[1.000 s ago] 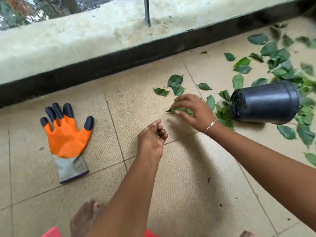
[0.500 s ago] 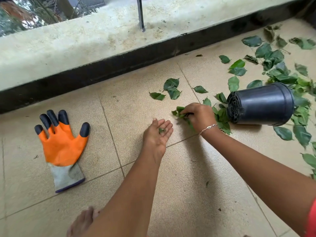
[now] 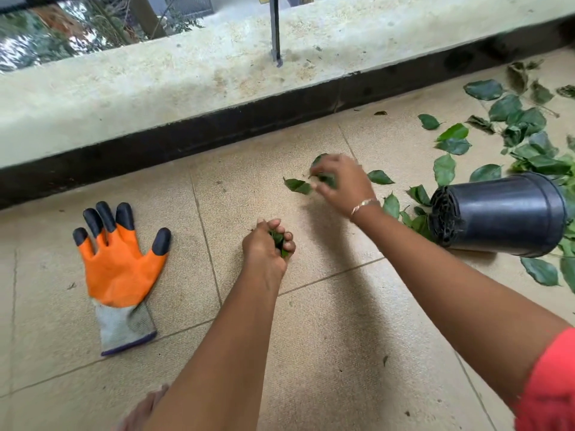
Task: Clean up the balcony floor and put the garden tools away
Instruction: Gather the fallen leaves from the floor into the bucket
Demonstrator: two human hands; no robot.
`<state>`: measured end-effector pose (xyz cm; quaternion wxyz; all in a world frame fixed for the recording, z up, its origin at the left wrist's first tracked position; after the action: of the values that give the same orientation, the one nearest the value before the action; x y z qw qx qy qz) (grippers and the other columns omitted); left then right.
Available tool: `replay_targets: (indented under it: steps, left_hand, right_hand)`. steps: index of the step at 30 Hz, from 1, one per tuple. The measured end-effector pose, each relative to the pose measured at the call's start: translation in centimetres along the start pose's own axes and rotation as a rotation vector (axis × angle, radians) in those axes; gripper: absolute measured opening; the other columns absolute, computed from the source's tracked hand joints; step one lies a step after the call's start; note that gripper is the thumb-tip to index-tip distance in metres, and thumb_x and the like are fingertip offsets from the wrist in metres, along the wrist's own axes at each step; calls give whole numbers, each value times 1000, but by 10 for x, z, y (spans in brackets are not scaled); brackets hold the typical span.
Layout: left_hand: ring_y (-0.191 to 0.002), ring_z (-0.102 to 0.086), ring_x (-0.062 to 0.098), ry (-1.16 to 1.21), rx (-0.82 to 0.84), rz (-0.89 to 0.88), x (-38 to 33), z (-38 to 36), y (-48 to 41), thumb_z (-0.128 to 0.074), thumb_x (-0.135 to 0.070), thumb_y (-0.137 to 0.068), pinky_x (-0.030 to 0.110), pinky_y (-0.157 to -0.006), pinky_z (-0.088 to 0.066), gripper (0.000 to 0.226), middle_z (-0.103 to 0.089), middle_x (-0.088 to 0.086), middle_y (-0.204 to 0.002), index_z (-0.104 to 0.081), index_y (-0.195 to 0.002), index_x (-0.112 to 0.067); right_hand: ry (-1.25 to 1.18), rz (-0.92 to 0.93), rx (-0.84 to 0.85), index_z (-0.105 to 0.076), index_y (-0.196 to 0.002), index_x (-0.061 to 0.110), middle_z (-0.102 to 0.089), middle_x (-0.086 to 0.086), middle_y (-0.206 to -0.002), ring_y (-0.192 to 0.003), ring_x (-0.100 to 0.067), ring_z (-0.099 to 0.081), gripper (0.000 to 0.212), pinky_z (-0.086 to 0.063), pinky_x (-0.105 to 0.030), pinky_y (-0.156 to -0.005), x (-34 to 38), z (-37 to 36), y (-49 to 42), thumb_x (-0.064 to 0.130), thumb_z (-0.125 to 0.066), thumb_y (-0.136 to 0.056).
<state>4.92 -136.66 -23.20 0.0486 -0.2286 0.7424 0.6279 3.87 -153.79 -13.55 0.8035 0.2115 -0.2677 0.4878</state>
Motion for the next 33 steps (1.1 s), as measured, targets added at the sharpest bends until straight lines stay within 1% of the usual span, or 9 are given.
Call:
replay_targets:
  steps: [4,8,11,17,22,24,28,31,33]
  left_hand:
    - [-52,-42,12,-124,119,-69,-1,-14,42,-39,-8,-100,15,-36,-34,19,-49,5,-66,-54,-88,-6]
    - [-56,-48,13,-134,118,-95,-5,-16,45,-37,-3,-98,18,-40,-42,21,-61,12,-82,-54,-109,-4]
    - [-58,-52,14,-171,170,-99,-6,-22,50,-32,-5,-100,19,-42,-45,26,-62,16,-92,-50,-119,-5]
    - [-60,-54,17,-244,219,-51,13,-39,55,-36,-12,-102,24,-48,-46,21,-63,16,-85,-56,-105,-5]
    - [-85,-65,31,-235,244,-5,28,-50,47,-48,-45,-96,41,-71,-53,47,-67,22,-97,-65,-93,-2]
    - [-87,-67,33,-300,229,-11,43,-43,-1,-55,-50,-90,44,-75,-54,49,-61,25,-116,-64,-103,-3]
    - [-44,-50,11,-290,184,17,37,-49,32,-39,-36,-100,16,-38,-40,35,-55,-1,-53,-52,-77,-14]
    - [-39,-41,11,-338,226,-15,38,-52,41,-39,-24,-102,14,-33,-29,34,-46,0,-47,-50,-74,-9]
    - [-39,-41,10,-333,235,0,42,-51,41,-40,-23,-102,15,-33,-29,32,-46,0,-47,-51,-75,-8]
  right_hand:
    - [284,-140,218,-19,-146,35,-1,-12,-156,-142,-37,-5,76,-13,-53,-114,-23,-25,-30,51,-58,-84]
    - [370,118,139,-48,-133,26,-29,-9,-150,-139,-36,-20,41,-27,-52,-109,-6,-60,-1,29,-53,-92]
    - [272,299,-42,-71,-90,7,-67,-9,-110,-107,-31,-60,16,-52,-34,-73,-6,-52,26,6,-61,-79]
    - [22,25,-233,-75,-79,4,-71,-11,-85,-79,-23,-64,17,-42,-20,-69,-12,-4,30,-6,-67,-67]
    - [139,212,-206,-74,-70,7,-62,-10,-69,-54,-23,-58,15,-41,-21,-49,14,-14,67,-2,-64,-64]
    - [161,207,-17,-75,-77,8,-67,-10,-75,-63,-30,-63,21,-47,-28,-56,9,-16,70,-2,-61,-65]
    - [-53,24,-40,-72,-97,12,-68,-5,-106,-98,-21,-60,22,-49,-40,-86,-17,27,54,4,-58,-83]
    - [455,-23,86,-48,-133,21,-23,-7,-153,-137,-28,-24,42,-32,-45,-108,-47,38,27,12,-48,-92]
    - [629,-66,267,-26,-144,25,3,-5,-157,-143,-31,-2,51,-18,-50,-114,-65,32,19,22,-42,-96]
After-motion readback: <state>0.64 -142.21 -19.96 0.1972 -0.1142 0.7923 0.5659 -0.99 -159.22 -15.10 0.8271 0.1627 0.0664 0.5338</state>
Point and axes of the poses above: each hand's wrist, its own y-axis away from the middle knuckle, its own z-axis out of the back of the hand, x = y × z, the point moved 5 cm from there along -y, towards the middle knuckle
